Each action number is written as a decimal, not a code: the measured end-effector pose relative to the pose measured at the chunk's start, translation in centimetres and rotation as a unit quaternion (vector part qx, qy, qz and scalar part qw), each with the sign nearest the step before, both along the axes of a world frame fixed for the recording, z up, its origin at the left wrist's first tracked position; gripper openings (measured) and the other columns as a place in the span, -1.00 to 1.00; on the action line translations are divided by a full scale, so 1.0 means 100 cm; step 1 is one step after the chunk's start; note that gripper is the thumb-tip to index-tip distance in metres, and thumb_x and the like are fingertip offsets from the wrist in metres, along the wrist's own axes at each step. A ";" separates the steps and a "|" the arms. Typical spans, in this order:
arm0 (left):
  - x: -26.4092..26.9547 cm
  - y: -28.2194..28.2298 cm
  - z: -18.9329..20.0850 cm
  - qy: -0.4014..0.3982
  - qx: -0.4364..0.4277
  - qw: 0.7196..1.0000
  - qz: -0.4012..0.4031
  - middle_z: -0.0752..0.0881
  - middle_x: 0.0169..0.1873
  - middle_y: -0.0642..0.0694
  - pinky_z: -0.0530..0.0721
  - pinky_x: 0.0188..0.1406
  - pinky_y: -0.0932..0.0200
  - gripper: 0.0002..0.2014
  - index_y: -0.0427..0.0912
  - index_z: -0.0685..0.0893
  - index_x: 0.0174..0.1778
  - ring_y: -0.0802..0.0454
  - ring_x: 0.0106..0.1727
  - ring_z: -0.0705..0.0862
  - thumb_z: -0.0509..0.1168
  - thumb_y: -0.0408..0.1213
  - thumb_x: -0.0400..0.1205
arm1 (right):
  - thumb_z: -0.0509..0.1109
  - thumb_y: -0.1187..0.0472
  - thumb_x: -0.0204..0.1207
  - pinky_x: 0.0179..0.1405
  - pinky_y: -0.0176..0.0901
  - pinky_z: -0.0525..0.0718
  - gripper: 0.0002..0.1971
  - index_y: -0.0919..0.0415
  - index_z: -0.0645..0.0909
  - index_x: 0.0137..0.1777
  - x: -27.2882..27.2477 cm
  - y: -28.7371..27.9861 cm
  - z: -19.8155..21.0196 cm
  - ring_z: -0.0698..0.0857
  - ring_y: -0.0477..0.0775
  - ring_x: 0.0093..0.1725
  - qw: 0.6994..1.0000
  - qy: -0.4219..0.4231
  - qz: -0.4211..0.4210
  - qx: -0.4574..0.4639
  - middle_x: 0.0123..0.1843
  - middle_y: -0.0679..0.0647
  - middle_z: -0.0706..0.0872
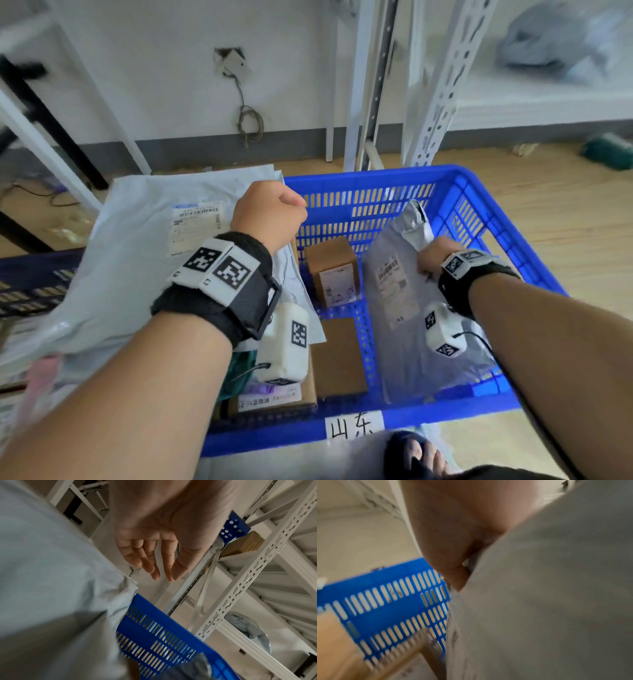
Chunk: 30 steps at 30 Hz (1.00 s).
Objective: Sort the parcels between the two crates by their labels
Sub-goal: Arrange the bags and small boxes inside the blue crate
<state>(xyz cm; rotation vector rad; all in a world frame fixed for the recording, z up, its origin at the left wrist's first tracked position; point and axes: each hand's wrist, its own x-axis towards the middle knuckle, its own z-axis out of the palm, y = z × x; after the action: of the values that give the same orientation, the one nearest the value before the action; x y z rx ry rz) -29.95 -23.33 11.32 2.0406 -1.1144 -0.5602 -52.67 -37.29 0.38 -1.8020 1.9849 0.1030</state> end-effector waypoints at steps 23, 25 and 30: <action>-0.019 0.026 0.046 0.309 -0.020 0.942 -0.130 0.82 0.04 -0.02 0.68 0.19 0.04 -0.45 -0.02 0.72 0.08 0.03 0.06 0.79 0.49 0.25 0.29 | 0.13 0.26 0.56 -0.19 -0.15 0.45 -0.81 0.28 0.56 -0.13 -0.018 0.055 0.176 0.58 0.11 -0.19 0.830 -0.471 -0.167 -0.249 -0.21 0.10 0.59; -0.017 0.028 0.047 0.325 -0.023 0.935 -0.138 0.83 -0.01 -0.08 0.69 0.21 -0.06 -0.21 -0.07 0.72 0.13 -0.07 0.05 0.80 0.57 0.30 0.04 | 0.14 0.30 0.54 -0.33 -0.16 0.36 -0.83 0.23 0.48 -0.27 -0.009 0.058 0.180 0.46 0.02 -0.34 0.817 -0.506 -0.153 -0.230 -0.34 0.07 0.48; 0.004 0.026 0.039 0.349 -0.076 0.930 -0.088 0.81 0.06 -0.21 0.61 0.31 -0.18 0.02 -0.29 0.66 0.24 -0.17 0.15 0.75 0.68 0.23 -0.08 | 0.32 0.15 0.28 -0.07 0.04 0.59 -0.84 0.22 0.58 -0.21 -0.001 0.061 0.187 0.61 0.23 -0.15 0.769 -0.602 -0.144 -0.162 -0.16 0.24 0.61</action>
<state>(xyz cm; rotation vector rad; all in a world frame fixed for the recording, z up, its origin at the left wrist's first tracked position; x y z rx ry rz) -29.52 -20.76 15.20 1.4207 -0.8639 -1.1416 -52.77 -31.24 19.09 -1.1057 1.2467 -1.2384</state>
